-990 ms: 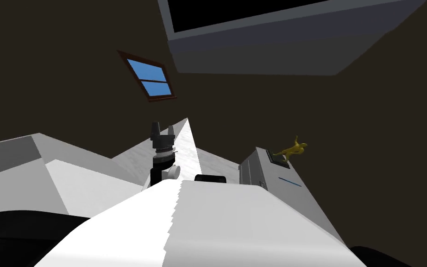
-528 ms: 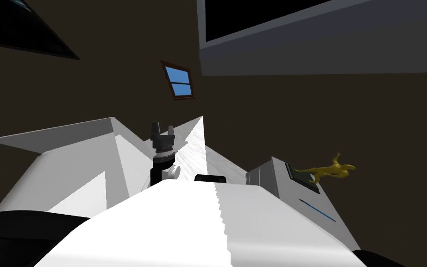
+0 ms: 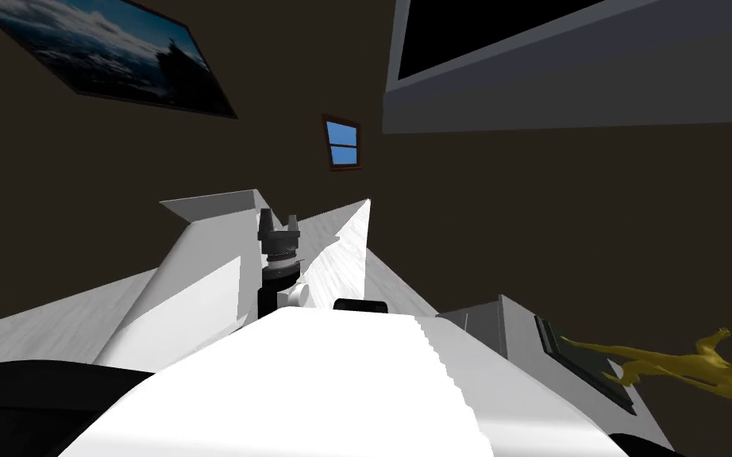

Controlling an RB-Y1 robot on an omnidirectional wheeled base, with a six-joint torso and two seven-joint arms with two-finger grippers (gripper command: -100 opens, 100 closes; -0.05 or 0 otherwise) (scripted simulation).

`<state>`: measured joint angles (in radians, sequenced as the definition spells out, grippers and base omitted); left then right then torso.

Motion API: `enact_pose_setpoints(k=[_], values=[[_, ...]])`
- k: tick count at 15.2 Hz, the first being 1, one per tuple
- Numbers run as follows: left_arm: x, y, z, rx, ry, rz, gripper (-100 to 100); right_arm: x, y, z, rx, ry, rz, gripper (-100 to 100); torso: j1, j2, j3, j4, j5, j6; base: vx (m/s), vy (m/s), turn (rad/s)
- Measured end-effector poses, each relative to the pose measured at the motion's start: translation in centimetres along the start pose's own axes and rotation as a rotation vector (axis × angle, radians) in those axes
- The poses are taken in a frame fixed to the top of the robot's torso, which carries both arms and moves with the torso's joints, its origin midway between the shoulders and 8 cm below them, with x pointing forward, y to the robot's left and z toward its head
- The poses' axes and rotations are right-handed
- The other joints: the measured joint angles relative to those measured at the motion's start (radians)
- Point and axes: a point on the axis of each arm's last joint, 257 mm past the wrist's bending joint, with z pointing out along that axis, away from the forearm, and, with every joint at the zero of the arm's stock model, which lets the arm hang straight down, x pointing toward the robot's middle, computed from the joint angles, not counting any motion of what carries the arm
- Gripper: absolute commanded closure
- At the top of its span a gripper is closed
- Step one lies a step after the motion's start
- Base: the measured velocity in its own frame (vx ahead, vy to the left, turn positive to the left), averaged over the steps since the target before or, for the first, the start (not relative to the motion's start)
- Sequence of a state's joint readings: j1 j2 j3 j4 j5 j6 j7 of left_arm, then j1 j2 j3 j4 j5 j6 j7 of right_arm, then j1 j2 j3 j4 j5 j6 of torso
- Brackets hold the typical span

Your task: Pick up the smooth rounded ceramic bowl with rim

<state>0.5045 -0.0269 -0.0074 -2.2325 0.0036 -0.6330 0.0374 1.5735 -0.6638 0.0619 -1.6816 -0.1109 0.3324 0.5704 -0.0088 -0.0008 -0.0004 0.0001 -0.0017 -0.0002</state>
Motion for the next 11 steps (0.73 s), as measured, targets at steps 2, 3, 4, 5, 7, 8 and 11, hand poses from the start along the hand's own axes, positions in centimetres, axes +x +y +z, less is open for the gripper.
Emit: enact_pose_setpoints(k=[2,3,4,5,7,8,11], values=[[0.0,0.0,0.0,0.000,0.000,0.000,0,1.1,-0.3,-0.1,0.014,0.027,-0.010,-100,0.000,0.000,0.000,0.000,0.000,-0.001,-0.051,0.037,0.460],[0.0,0.0,0.0,0.000,0.000,0.000,0,1.6,-0.4,-0.1,0.019,0.037,-0.014,-100,0.000,0.000,0.000,0.000,0.000,0.000,-0.043,0.024,0.406],[0.0,0.0,0.0,0.000,0.000,0.000,0,2.0,-0.2,-0.1,0.020,0.046,-0.018,-100,0.000,0.000,0.000,0.000,0.000,0.000,-0.042,0.020,0.459],[0.0,0.0,0.0,0.000,0.000,0.000,0,2.4,0.1,0.0,0.018,0.055,-0.021,-100,-0.001,0.000,0.000,0.000,0.000,-0.001,-0.042,0.015,0.457],[0.0,0.0,0.0,0.000,0.000,0.000,0,3.1,1.0,0.3,0.006,0.067,-0.027,-100,-0.002,0.000,0.000,0.000,-0.001,0.000,-0.036,0.007,0.246],[0.0,0.0,0.0,0.000,0.000,0.000,0,3.1,1.2,0.4,0.005,0.068,-0.028,-100,-0.002,0.000,0.000,0.000,-0.001,0.001,-0.020,0.004,0.018],[0.0,0.0,0.0,0.000,0.000,0.000,0,3.0,1.3,1.2,0.009,0.064,-0.025,-100,-0.001,-0.001,0.000,0.000,-0.001,0.001,-0.028,0.015,0.017]])
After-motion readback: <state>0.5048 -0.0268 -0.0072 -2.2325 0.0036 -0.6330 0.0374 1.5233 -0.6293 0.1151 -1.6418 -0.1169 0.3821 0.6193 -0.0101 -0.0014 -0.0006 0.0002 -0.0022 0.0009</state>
